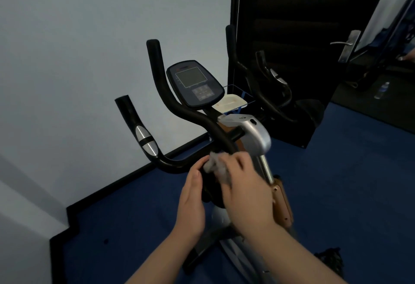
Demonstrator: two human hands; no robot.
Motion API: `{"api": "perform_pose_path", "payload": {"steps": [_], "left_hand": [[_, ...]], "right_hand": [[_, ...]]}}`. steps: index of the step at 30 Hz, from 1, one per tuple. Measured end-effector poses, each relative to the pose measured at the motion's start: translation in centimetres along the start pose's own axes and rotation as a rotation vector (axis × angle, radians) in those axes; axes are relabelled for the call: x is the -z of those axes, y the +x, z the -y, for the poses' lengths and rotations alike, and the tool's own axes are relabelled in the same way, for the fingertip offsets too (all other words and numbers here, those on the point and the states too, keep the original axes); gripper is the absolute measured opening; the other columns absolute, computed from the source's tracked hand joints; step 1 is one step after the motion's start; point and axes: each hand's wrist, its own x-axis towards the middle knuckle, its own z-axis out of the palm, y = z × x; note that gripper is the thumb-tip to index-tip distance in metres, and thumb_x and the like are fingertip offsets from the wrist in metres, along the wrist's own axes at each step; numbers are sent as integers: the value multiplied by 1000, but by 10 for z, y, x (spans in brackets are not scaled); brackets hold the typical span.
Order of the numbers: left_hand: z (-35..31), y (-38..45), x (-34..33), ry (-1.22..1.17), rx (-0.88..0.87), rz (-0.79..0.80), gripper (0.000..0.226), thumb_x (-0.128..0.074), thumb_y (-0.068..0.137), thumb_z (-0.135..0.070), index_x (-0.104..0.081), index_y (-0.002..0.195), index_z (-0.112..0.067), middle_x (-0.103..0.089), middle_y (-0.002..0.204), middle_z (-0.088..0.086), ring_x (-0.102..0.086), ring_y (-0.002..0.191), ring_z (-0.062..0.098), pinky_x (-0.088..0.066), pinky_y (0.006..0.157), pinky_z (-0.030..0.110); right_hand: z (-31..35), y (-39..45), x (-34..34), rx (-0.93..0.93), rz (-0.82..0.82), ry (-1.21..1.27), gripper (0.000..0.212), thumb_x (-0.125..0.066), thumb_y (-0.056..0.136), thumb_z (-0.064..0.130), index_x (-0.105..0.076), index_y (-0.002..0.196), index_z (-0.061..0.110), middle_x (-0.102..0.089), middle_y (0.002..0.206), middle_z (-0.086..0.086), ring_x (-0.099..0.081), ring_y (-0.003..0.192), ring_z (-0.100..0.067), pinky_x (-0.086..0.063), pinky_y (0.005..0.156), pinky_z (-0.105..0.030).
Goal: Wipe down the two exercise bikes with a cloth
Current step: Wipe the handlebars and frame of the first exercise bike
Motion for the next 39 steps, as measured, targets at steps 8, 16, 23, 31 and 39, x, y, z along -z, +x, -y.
{"api": "perform_pose_path", "payload": {"steps": [8,16,23,31,39], "left_hand": [[1,1,2,-2,28,13,43,-26,100,-40,-55,130,-32,-65,122,-18,-57,118,2,-44,94,13],[-3,4,5,51,23,15,44,-26,99,-42,-58,126,-32,-67,116,-16,-62,110,2,-47,87,13],[-23,31,16,201,57,89,43,-26,103,-40,-66,108,-25,-69,105,-3,-65,98,7,-51,83,20],[-20,29,25,189,49,186,41,-28,102,-38,-65,112,-25,-70,97,-11,-65,91,0,-48,72,10],[-24,52,37,88,171,369,54,-24,95,-53,-64,114,-21,-76,94,3,-71,87,14,-52,69,16]], "right_hand": [[-12,1,6,-135,108,389,18,-52,96,39,-59,113,35,-50,106,21,-56,95,4,-52,82,-28],[-23,-14,19,-26,284,498,20,-57,93,36,-64,112,37,-52,108,20,-58,101,-2,-47,83,-17],[0,-25,4,-60,150,172,45,-38,90,63,-50,130,48,-35,116,25,-54,91,1,-51,73,-20],[11,-13,17,-353,173,603,29,-51,89,52,-68,112,45,-52,98,23,-56,98,4,-44,85,-12],[31,-30,-8,-309,-117,360,24,-69,85,40,-70,109,37,-51,102,19,-57,100,-1,-45,81,-12]]}}
